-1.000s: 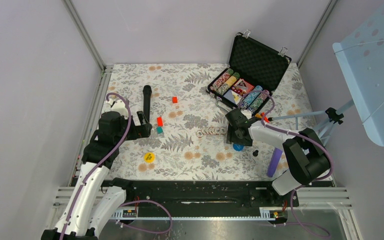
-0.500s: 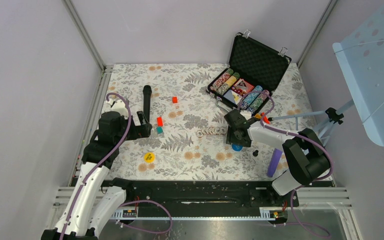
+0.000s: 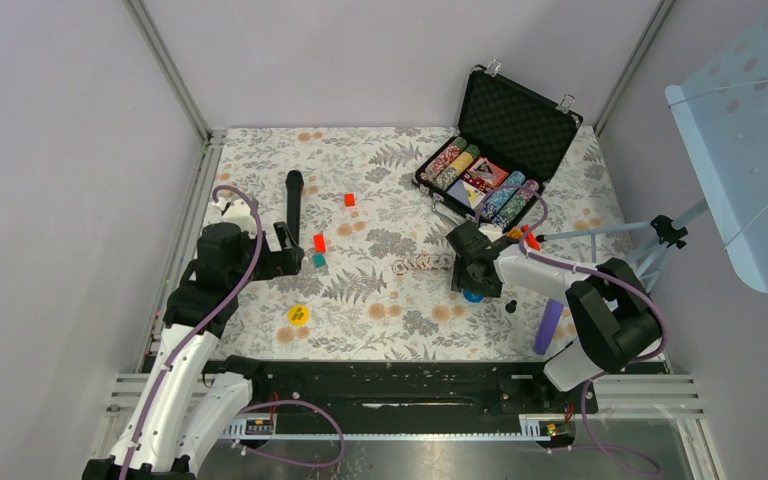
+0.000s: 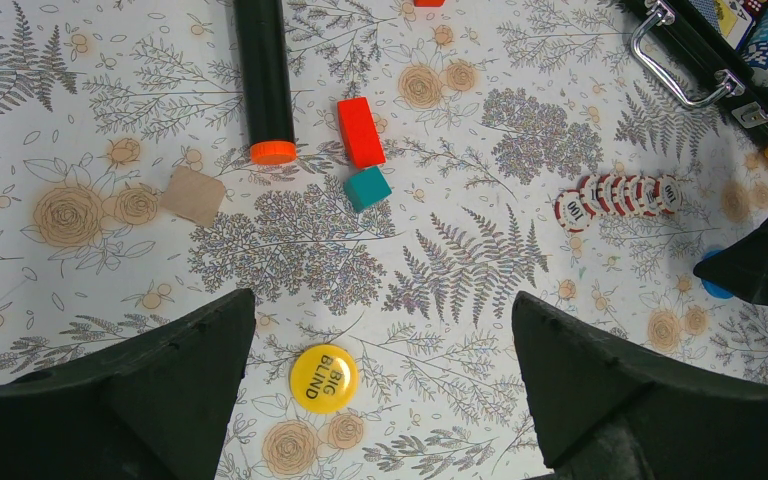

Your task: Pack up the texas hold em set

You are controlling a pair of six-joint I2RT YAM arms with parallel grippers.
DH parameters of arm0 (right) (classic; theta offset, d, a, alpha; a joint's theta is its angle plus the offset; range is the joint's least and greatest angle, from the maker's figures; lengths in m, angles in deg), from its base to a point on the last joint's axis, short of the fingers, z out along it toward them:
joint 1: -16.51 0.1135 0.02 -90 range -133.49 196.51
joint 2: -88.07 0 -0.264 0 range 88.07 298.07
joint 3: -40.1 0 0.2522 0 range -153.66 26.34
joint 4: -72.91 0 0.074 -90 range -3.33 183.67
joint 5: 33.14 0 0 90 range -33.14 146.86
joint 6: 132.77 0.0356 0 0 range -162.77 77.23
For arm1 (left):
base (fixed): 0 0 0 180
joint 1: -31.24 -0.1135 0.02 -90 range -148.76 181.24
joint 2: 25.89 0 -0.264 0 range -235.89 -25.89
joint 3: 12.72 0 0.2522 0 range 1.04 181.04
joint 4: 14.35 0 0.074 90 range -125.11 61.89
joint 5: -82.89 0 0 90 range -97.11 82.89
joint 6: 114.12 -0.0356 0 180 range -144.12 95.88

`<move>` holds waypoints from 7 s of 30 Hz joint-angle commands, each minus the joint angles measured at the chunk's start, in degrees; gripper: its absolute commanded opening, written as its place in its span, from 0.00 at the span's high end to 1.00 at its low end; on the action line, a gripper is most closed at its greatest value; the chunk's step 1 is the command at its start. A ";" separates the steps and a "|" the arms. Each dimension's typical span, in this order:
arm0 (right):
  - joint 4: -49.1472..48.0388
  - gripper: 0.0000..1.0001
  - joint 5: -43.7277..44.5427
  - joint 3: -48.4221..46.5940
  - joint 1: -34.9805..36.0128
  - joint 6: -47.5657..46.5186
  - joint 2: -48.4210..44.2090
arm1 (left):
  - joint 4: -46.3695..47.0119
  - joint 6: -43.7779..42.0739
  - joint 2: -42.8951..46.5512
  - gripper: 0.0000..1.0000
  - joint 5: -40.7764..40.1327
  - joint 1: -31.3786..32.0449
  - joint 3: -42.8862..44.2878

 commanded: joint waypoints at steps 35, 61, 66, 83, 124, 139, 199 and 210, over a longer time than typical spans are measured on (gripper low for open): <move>9.54 0.46 8.32 -10.58 -0.44 -2.16 3.26 | 2.08 -0.64 0.12 0.01 1.25 0.22 -0.32; 17.97 0.47 3.41 -65.18 -16.64 -19.46 32.59 | 2.08 -0.64 -0.61 0.01 1.39 0.23 -0.28; 19.35 0.47 1.67 -72.76 -17.45 -21.11 38.91 | 2.09 -0.64 -0.78 0.01 1.51 0.25 -0.36; 23.99 0.25 -0.76 -80.49 -17.45 -21.75 44.43 | 2.01 -0.37 -0.94 0.01 0.40 0.25 -0.39; 2.05 0.23 -14.05 -6.55 -1.90 -10.99 -19.08 | 2.02 36.05 -15.85 0.06 -24.68 12.00 -13.46; 1.42 0.23 -14.81 -5.29 -1.96 -11.54 -17.76 | 7.34 36.11 -24.67 0.08 -24.85 14.26 -16.57; 1.54 0.23 -15.21 -3.35 -2.00 -11.19 -17.66 | -1.48 39.07 -33.39 0.56 -28.53 30.33 -8.71; 1.57 0.23 -15.38 -3.44 -1.97 -11.10 -17.72 | -2.88 39.79 -32.26 0.38 -27.31 31.20 -10.13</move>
